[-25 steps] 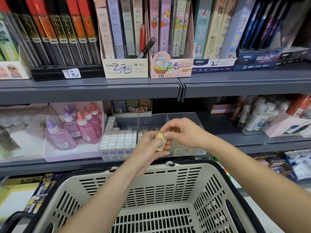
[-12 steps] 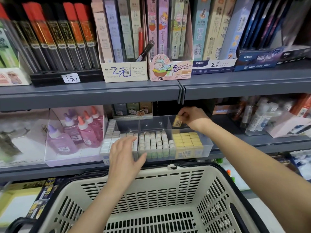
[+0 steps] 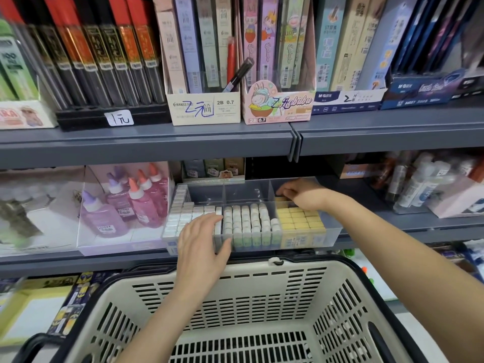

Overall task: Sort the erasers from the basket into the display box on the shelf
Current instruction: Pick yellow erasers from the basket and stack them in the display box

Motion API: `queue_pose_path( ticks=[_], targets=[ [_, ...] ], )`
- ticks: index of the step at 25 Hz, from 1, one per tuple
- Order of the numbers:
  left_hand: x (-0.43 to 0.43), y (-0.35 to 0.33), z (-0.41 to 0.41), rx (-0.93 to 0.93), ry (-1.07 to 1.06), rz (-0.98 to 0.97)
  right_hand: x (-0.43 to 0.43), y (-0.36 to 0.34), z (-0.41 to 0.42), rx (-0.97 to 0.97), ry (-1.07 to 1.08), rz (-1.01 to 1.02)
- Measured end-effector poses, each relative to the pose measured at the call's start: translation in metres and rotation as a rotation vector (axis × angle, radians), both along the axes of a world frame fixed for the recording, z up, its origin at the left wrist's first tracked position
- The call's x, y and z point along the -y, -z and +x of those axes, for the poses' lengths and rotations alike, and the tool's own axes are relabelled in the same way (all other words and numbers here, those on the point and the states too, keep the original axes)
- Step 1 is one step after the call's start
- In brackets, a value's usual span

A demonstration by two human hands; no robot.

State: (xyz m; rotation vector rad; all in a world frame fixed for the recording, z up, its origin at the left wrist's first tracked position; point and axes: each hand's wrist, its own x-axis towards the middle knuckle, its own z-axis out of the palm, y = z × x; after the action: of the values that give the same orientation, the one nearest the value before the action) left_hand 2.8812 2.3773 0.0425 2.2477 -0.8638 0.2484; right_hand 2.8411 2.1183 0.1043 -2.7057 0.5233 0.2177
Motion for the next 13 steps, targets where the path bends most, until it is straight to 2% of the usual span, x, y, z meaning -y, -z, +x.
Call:
queue_pose_path(
  ticks=[2, 4, 6, 7, 9, 11, 13],
  targets=[
    [-0.01, -0.009, -0.013, -0.064, 0.057, -0.135, -0.01, -0.006, -0.016, 0.086, 0.012, -0.005],
    [-0.024, -0.014, -0.032, -0.124, 0.146, -0.179, -0.028, -0.009, -0.041, 0.264, 0.001, -0.022],
    [-0.045, -0.01, -0.052, -0.233, 0.243, -0.098, -0.056, -0.004, -0.072, 0.458, -0.037, 0.015],
    [-0.057, -0.006, -0.061, -0.311, 0.293, -0.011, -0.076, 0.003, -0.088, 0.495, -0.064, 0.078],
    [-0.076, 0.005, -0.072, -0.469, 0.377, 0.212, -0.116, 0.025, -0.114, 0.39, -0.179, 0.209],
    [-0.088, 0.017, -0.078, -0.605, 0.395, 0.413, -0.157, 0.058, -0.129, 0.117, -0.362, 0.256],
    [-0.097, 0.025, -0.083, -0.654, 0.352, 0.484, -0.195, 0.094, -0.135, -0.14, -0.538, 0.27]
  ],
)
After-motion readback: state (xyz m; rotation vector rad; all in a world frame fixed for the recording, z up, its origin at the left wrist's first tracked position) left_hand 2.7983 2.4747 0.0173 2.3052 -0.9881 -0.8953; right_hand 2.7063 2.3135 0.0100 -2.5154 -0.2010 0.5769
